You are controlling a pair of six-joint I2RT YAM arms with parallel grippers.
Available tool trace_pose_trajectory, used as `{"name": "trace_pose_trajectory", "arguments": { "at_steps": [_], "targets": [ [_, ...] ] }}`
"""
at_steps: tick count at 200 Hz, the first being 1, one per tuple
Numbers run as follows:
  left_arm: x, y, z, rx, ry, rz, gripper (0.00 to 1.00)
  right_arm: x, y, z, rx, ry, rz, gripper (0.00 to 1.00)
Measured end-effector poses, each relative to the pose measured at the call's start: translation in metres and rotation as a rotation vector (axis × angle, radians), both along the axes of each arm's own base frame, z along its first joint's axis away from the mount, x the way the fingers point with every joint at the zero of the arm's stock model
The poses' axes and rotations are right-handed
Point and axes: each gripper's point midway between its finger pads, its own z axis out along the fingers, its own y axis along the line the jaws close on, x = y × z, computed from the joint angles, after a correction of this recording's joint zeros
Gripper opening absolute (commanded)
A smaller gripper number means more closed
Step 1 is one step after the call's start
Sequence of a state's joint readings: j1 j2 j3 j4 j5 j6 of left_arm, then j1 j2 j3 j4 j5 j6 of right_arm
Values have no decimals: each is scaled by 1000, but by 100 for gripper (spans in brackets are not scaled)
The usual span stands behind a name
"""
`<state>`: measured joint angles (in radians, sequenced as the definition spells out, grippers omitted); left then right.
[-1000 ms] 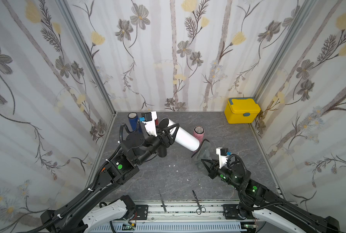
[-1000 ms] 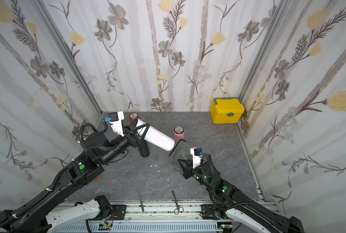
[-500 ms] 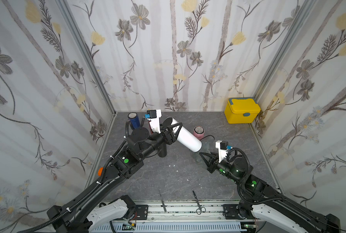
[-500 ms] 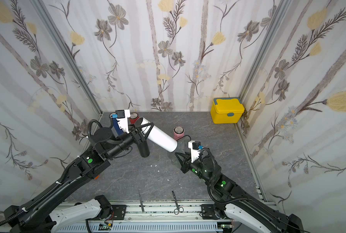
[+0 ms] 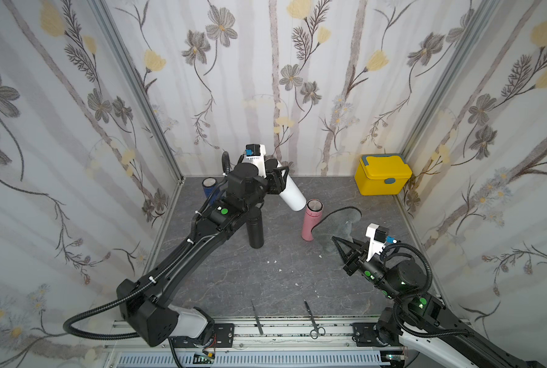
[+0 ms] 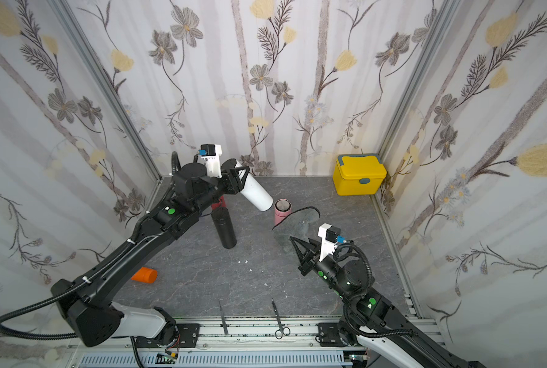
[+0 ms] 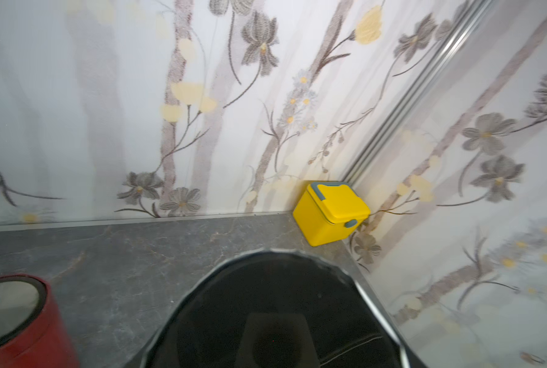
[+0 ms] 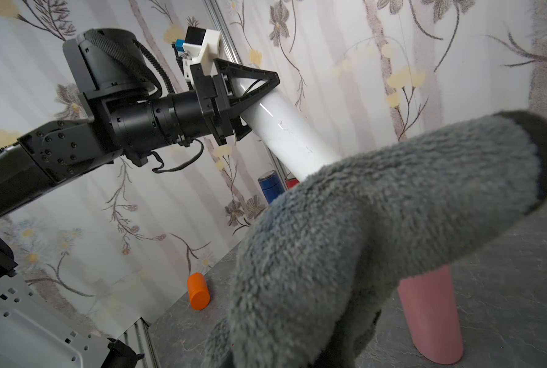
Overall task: Wipe the surface of the thermos
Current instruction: Wipe the dirt from the surface of the thermos, then place the thermos at the center of the board.
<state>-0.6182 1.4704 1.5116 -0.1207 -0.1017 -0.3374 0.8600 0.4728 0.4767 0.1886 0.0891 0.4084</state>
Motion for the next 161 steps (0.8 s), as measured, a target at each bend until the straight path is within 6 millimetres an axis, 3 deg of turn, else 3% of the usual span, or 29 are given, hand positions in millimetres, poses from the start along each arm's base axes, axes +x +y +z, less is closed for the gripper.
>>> {"name": "trace_pose_trajectory", "arguments": {
  "at_steps": [34, 74, 116, 161],
  "targets": [
    [54, -3, -40, 165, 28, 108, 0, 10, -7, -7, -26, 16, -63, 0],
    [96, -12, -93, 280, 81, 143, 0, 15, -15, -8, -38, 11, -106, 0],
    [117, -15, -148, 363, 141, 158, 0, 17, -19, -14, -60, 28, -130, 0],
    [127, -18, -178, 389, 168, 170, 0, 14, -24, -12, -54, 23, -142, 0]
  ]
}}
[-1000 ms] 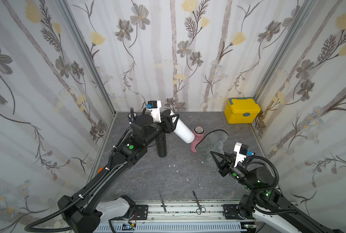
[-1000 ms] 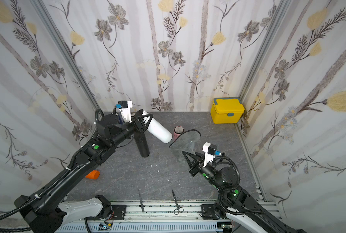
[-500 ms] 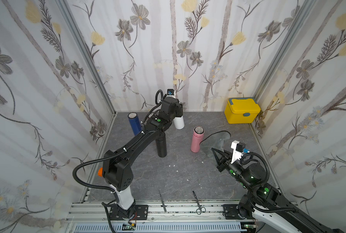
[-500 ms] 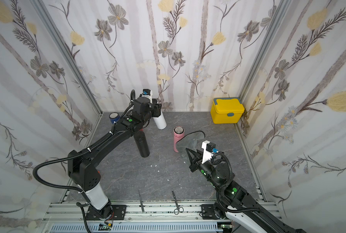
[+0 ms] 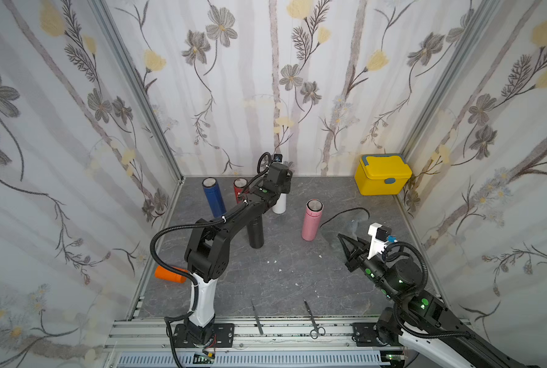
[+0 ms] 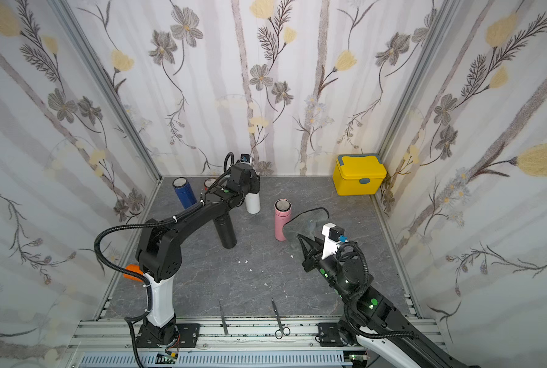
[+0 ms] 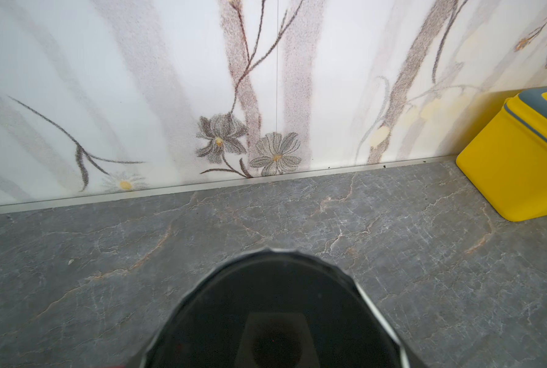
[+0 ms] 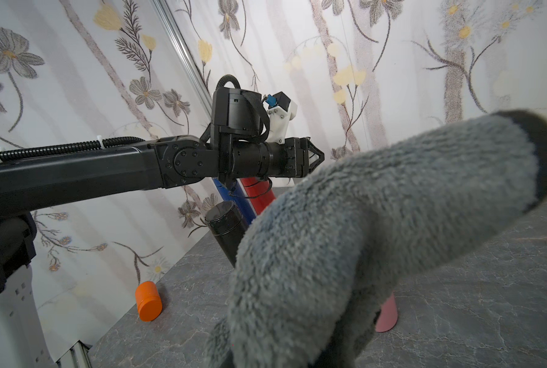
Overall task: Wipe the surface of the thermos
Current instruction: Place the thermos at the center of the board.
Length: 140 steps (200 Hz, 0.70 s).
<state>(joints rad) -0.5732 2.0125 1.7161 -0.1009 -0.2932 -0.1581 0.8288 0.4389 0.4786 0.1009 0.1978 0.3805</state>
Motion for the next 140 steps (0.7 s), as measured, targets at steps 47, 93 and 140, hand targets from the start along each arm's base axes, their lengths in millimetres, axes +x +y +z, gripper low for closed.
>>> {"name": "trace_pose_trajectory", "arguments": {
  "at_steps": [47, 93, 140],
  "targets": [
    [-4, 4, -31, 15, 31, 13, 0, 0, -6, -5, -10, 10, -20, 0],
    [-14, 9, -33, -17, -6, 26, 58, 5, -13, -11, -18, 20, -57, 0],
    [-32, 16, -24, -24, -30, 33, 93, 7, -13, -15, -26, 31, -62, 0]
  ]
}}
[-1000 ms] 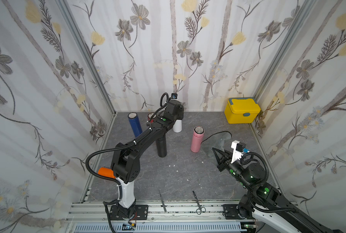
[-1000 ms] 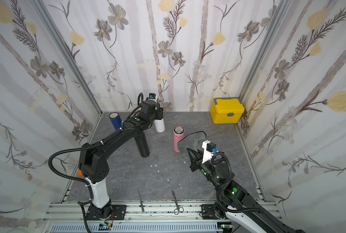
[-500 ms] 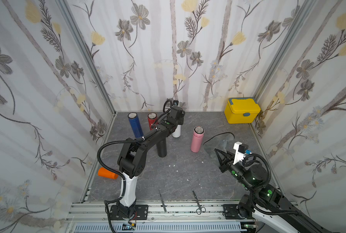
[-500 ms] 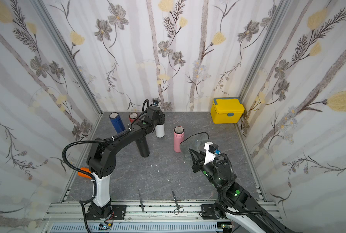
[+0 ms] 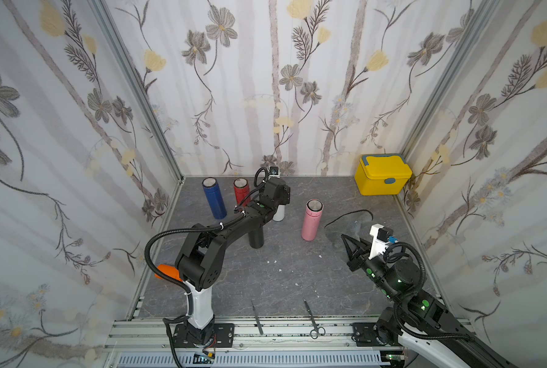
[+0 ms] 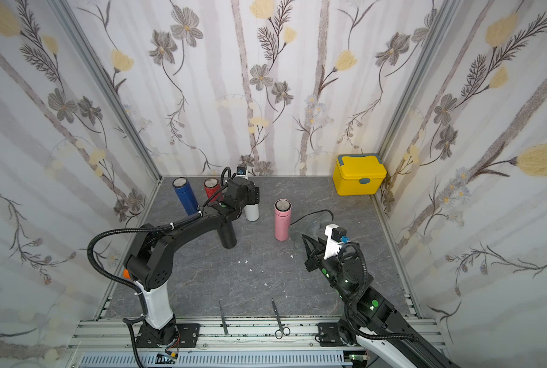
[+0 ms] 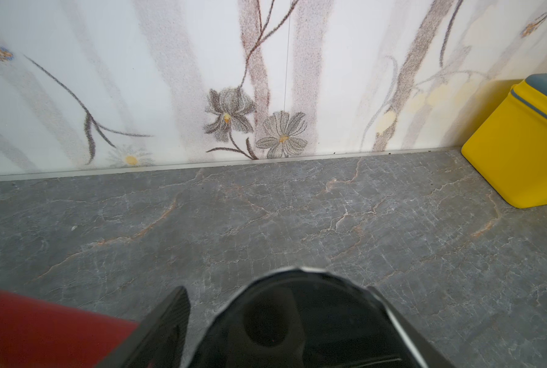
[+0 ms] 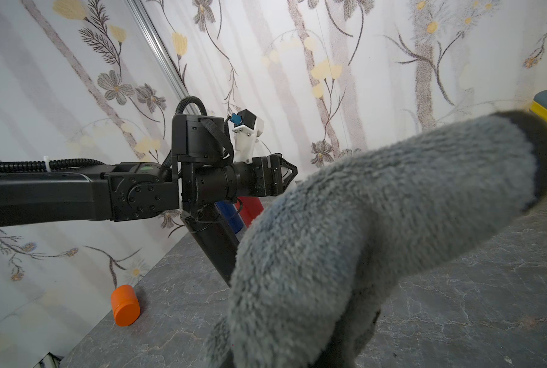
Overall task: Wipe the surface of the thermos
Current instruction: Place the thermos at the center of the board, then pick up the thermos from the center of the board.
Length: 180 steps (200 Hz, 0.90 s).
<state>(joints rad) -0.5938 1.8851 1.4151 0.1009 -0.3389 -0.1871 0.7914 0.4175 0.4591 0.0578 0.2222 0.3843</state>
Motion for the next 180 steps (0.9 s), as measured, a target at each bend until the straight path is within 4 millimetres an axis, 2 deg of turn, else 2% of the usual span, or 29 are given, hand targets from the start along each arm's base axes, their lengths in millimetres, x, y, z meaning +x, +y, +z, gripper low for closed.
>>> {"name": "trace_pose_trajectory", "arguments": {
  "at_steps": [9, 38, 62, 91, 129, 158, 180],
  "targets": [
    [-1, 0, 7, -8, -14, 0, 100, 1, 0, -1, -4, 3, -2, 0],
    [-1, -1, 32, -33, -57, -3, 100, 4, 2, -6, -18, 19, -7, 0],
    [-5, -2, 66, -71, -111, -9, 100, 7, 1, -6, -15, 27, -16, 0],
    [-22, -6, 110, -119, -180, -30, 100, 11, 1, -5, -5, 42, -27, 0],
    [-46, -14, 146, -161, -223, -75, 100, 16, -3, -2, 9, 59, -50, 0],
    [-72, -45, 175, -225, -214, -195, 100, 27, -18, -1, 16, 112, -136, 0],
    [-92, -69, 173, -245, -165, -301, 100, 38, -33, -6, 15, 179, -215, 0]
  ]
}}
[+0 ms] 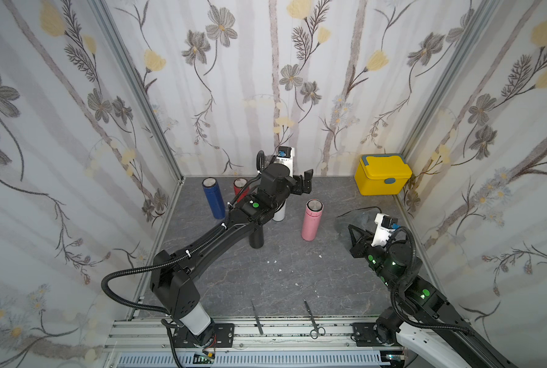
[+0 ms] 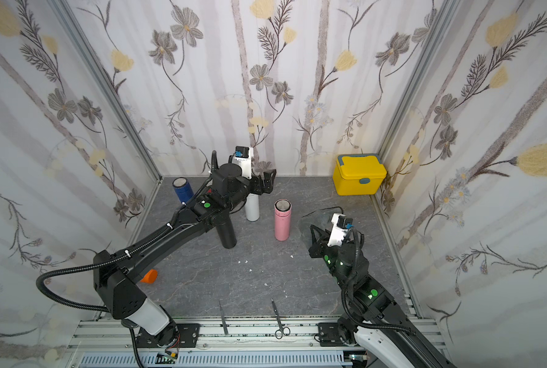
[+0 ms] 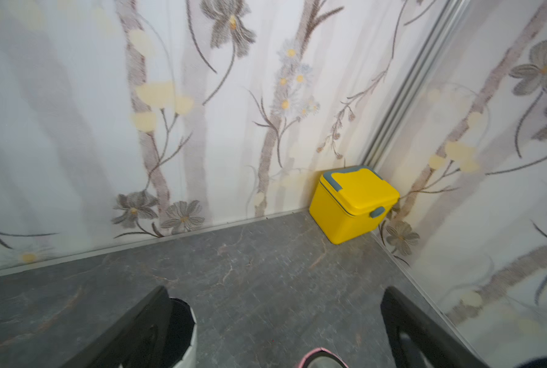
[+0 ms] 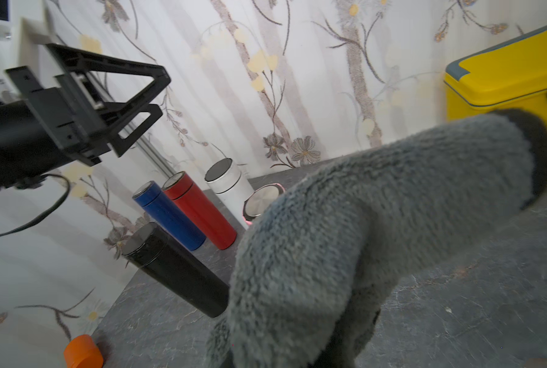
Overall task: Wipe the surface of the thermos
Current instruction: Pick up the thermos from the center of the board.
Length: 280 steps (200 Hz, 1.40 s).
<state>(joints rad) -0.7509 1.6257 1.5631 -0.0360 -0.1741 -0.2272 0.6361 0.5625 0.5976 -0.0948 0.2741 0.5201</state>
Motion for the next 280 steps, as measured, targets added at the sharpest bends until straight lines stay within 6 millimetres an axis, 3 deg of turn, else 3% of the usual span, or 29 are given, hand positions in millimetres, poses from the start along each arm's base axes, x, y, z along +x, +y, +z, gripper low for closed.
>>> {"name": "trace_pose_trajectory", "arguments": {
  "at_steps": [45, 78, 148, 164, 182, 280],
  "targets": [
    [-25, -30, -29, 30, 103, -112, 100, 14, -22, -41, -8, 162, -70, 0],
    [-31, -50, -57, 76, 158, -157, 100, 11, -22, -61, 17, 224, -38, 0],
    [-27, -78, -111, 169, 239, -153, 97, 8, -21, -67, 44, 238, -12, 0],
    [-34, -82, -134, 213, 281, -162, 98, 7, -23, -68, 49, 239, -18, 0],
    [-38, -86, -142, 228, 293, -168, 98, 6, -22, -69, 53, 242, -13, 0],
    [-28, -85, -198, 299, 358, -108, 93, 4, -24, -73, 60, 240, -10, 0]
  ]
}}
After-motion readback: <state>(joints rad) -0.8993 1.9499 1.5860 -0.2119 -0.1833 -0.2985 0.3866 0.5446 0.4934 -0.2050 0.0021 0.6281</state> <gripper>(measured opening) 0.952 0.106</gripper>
